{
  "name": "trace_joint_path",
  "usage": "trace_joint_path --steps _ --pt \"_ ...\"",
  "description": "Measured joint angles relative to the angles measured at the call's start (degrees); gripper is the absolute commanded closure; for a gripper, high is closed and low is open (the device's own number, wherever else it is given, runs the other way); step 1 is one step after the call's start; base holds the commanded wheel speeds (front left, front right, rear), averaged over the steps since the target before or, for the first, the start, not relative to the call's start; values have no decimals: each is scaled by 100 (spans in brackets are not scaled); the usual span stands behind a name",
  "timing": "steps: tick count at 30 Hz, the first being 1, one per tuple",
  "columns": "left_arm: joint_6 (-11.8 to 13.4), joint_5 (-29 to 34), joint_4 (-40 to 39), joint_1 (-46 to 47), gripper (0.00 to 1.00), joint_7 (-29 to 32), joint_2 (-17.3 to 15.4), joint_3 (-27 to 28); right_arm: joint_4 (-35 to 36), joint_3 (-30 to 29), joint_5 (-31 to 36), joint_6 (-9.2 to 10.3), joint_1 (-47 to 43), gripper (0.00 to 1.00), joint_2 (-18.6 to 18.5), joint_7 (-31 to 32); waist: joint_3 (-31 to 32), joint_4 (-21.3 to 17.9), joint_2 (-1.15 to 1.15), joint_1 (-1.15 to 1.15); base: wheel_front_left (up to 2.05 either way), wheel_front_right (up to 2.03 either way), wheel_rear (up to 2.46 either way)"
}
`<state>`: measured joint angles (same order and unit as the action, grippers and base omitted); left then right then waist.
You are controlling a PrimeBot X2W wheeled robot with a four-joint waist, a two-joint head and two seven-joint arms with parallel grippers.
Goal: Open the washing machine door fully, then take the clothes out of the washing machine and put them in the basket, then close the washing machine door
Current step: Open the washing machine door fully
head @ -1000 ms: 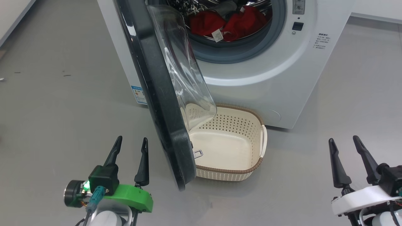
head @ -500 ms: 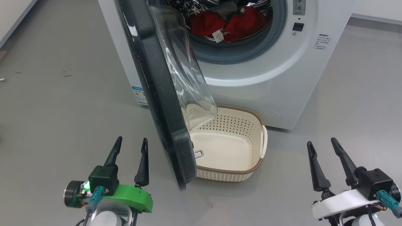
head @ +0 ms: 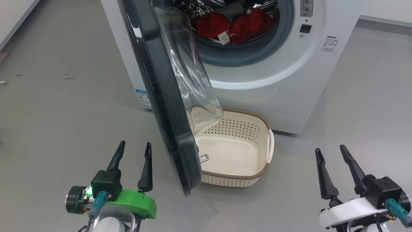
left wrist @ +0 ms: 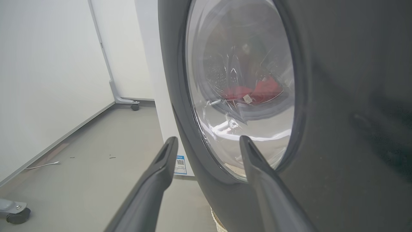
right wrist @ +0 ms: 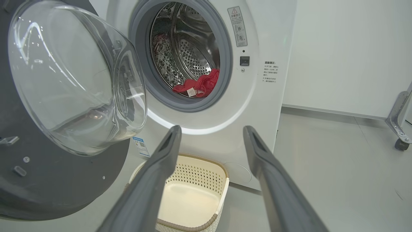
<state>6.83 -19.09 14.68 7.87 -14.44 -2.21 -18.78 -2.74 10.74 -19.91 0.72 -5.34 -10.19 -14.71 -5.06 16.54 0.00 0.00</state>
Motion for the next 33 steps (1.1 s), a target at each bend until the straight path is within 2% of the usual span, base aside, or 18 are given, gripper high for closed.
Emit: trace_joint_path --steps 1,2,16,27,33 --pt "0 1 2 0 34 0 0 0 1 -12 1 0 1 0 15 0 2 2 0 0 0 0 0" --pt "0 1 9 0 100 0 0 0 0 -22 12 0 1 0 33 0 5 4 0 0 0 0 0" --pt "0 80 -142 1 100 0 1 132 -9 -172 149 -5 -110 0 138 0 80 40 0 0 0 0 0" --pt "0 315 -1708 549 100 -9 2 587 -11 -310 243 -15 -110 0 171 0 104 83 0 0 0 0 0" --pt "0 443 -2719 925 100 -33 3 433 -13 -324 272 -64 -112 0 274 0 146 78 0 0 0 0 0"
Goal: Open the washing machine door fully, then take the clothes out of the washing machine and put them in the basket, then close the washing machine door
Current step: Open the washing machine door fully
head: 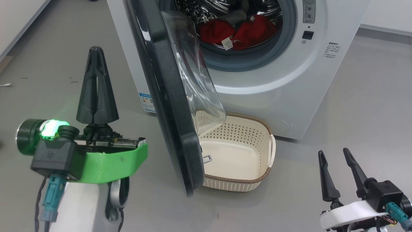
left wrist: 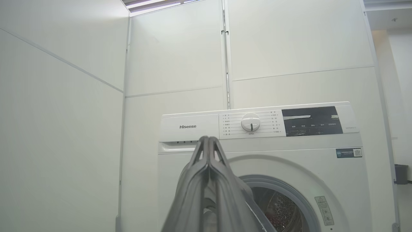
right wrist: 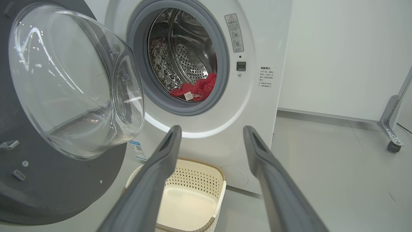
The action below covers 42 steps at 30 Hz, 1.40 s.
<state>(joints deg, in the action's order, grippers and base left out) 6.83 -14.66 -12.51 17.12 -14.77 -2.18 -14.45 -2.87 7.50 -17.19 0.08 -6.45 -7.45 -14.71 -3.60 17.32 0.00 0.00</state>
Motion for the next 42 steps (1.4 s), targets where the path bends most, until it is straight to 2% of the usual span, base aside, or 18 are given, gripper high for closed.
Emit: trace_joint_path --steps 4,11,17,22,27,32,42 --pt "0 -2 -296 98 100 -1 0 -380 -4 -1 23 -2 0 0 15 0 6 -19 0 0 0 0 0" --pt "-67 -96 -613 111 100 -1 -8 -1517 -34 38 93 -88 1 0 49 0 -8 -108 0 0 0 0 0" --pt "-316 -258 -437 -10 100 14 -29 -2475 -62 -15 116 -115 0 0 67 0 -30 -181 0 0 0 0 0" --pt "-416 -504 -153 -252 100 401 -45 -2981 -75 -46 146 -147 1 0 81 0 -48 -209 0 0 0 0 0" --pt "-415 -550 152 -447 100 758 -59 -3193 -86 -97 174 -155 1 0 111 0 -64 -229 0 0 0 0 0" --pt "-353 -549 466 -598 100 1031 -63 -3171 -120 -121 179 -202 1 0 141 0 -51 -242 0 0 0 0 0" --pt "-120 -522 1094 -838 100 1304 -168 -2733 -155 -163 233 -248 1 0 199 0 24 -258 0 0 0 0 0"
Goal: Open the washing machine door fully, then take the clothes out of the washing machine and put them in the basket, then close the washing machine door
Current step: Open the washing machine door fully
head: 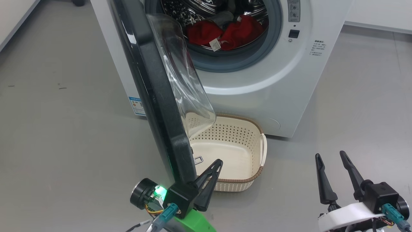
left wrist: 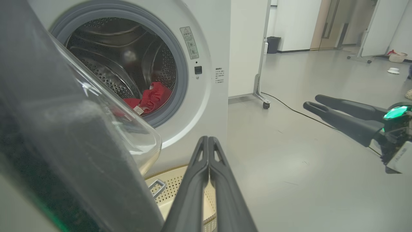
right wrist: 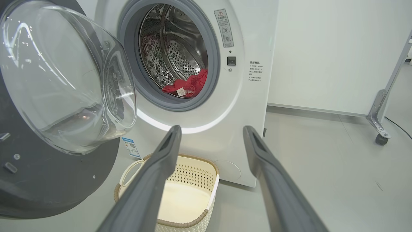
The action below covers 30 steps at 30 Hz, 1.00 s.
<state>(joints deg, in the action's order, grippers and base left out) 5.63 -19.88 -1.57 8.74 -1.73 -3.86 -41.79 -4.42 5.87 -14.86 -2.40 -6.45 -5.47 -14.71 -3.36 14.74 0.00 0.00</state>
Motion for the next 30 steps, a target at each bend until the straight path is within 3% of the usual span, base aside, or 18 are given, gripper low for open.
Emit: trace_joint_path --steps 13,30 --pt "63 5 375 -57 100 14 -23 446 -56 -45 46 -25 -2 0 48 0 76 -8 0 0 0 0 0" --pt "65 22 463 -213 100 -67 80 619 -51 -218 89 -57 -26 0 104 0 31 120 0 0 0 0 0"
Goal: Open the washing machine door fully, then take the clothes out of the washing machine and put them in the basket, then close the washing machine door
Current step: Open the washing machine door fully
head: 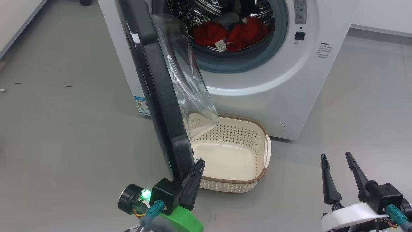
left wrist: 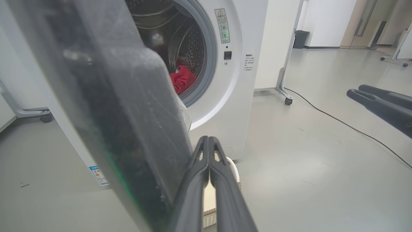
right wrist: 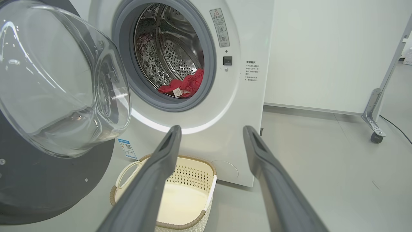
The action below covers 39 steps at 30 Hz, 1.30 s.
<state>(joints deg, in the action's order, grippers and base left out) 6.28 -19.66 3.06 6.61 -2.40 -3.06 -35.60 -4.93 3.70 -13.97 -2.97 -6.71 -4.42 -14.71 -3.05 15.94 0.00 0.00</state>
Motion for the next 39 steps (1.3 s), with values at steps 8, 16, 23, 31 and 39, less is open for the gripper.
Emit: trace_joint_path --steps 8,16,23,31,39 --pt "0 -2 -14 -133 100 -79 21 85 22 -97 1 -15 -67 0 14 0 -43 187 0 0 0 0 0" --pt "1 -2 -13 -268 100 -207 26 254 37 -158 40 -48 -83 0 13 0 -78 430 0 0 0 0 0" --pt "5 64 36 -443 100 -308 36 594 43 -196 45 -49 -90 0 14 0 -78 642 0 0 0 0 0" --pt "24 187 75 -604 100 -372 36 1096 42 -194 59 -100 -94 0 31 0 -31 924 0 0 0 0 0" --pt "25 322 67 -716 100 -423 35 1604 26 -114 103 -147 -94 0 64 0 0 1018 0 0 0 0 0"
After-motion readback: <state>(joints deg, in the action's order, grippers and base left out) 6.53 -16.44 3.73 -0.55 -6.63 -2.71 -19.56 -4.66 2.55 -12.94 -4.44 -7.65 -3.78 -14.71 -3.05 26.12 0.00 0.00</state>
